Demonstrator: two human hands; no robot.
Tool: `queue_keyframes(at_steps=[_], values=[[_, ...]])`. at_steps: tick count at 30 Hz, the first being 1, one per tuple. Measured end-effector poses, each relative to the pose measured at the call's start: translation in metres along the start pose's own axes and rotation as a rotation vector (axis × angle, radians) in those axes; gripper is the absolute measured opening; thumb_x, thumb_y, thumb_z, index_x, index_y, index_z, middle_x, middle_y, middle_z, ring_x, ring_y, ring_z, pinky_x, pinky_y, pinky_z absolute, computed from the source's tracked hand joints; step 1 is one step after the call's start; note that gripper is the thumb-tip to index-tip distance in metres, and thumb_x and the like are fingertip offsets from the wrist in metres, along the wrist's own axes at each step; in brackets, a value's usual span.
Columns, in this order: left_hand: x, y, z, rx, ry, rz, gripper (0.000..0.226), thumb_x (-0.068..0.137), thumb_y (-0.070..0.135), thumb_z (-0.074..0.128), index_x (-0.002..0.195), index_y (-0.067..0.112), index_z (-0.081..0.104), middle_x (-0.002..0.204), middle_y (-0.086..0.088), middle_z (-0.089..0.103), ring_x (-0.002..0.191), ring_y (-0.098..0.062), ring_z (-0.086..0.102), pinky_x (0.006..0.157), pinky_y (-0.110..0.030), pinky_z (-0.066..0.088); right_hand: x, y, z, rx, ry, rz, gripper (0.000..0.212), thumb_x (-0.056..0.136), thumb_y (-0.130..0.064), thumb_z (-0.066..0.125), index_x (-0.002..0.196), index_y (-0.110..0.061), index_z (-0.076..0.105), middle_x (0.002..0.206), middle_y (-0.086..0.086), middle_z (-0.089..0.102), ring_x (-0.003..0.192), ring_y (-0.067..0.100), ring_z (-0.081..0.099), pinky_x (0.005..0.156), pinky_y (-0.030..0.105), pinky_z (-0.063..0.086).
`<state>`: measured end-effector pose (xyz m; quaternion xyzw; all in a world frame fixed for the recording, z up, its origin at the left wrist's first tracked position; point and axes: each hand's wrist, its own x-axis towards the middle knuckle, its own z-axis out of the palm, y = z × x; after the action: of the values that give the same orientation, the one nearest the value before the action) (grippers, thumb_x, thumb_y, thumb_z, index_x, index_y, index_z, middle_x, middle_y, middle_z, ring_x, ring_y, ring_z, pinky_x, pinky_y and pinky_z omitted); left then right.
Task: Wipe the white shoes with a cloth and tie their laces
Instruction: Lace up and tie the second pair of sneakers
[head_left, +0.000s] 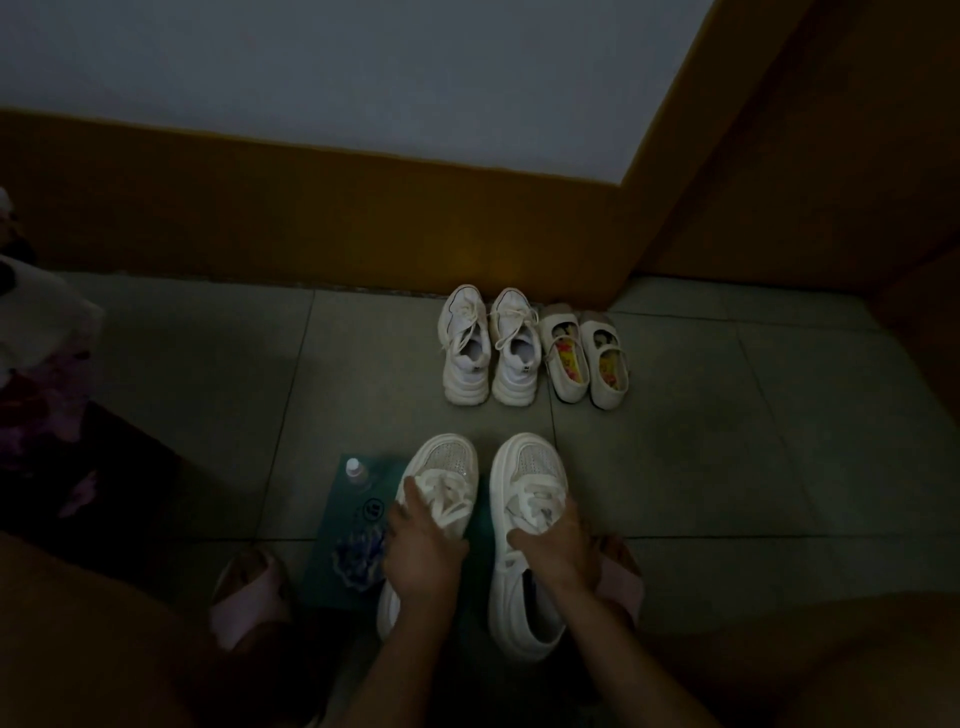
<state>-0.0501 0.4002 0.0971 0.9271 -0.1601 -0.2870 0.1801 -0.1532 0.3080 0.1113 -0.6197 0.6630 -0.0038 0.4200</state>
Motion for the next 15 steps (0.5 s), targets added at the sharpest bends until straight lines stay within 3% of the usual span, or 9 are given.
queue_keyframes(at_steps=[5,9,15], values=[[-0.007,0.009,-0.006,-0.115,0.082,0.052,0.096,0.074,0.043,0.072,0.148,0.023,0.014,0.142,-0.010,0.039,0.118,-0.029,0.051,0.085,-0.039,0.046,-0.005,0.001,-0.001,0.007,0.004,-0.014,0.095,0.068,-0.028,0.078,0.145,-0.018,0.023,0.137,0.010,0.047,0.121,0.029,0.049,0.098,0.038,0.044],[-0.004,0.027,-0.020,-0.211,0.101,0.103,0.098,0.071,0.036,0.076,0.148,0.021,0.017,0.140,-0.013,0.043,0.118,-0.031,0.051,0.087,-0.042,0.046,-0.005,-0.004,-0.011,0.082,-0.006,-0.043,0.091,0.071,-0.020,0.077,0.145,-0.014,0.024,0.137,0.010,0.047,0.122,0.028,0.048,0.098,0.032,0.040],[0.039,0.058,-0.075,-0.318,0.187,0.153,0.097,0.069,0.032,0.079,0.146,0.018,0.022,0.136,-0.016,0.043,0.120,-0.034,0.046,0.093,-0.045,0.045,0.015,-0.051,-0.028,0.186,0.009,-0.114,0.100,0.067,-0.018,0.081,0.146,-0.012,0.021,0.146,0.011,0.035,0.132,0.029,0.039,0.109,0.044,0.035]])
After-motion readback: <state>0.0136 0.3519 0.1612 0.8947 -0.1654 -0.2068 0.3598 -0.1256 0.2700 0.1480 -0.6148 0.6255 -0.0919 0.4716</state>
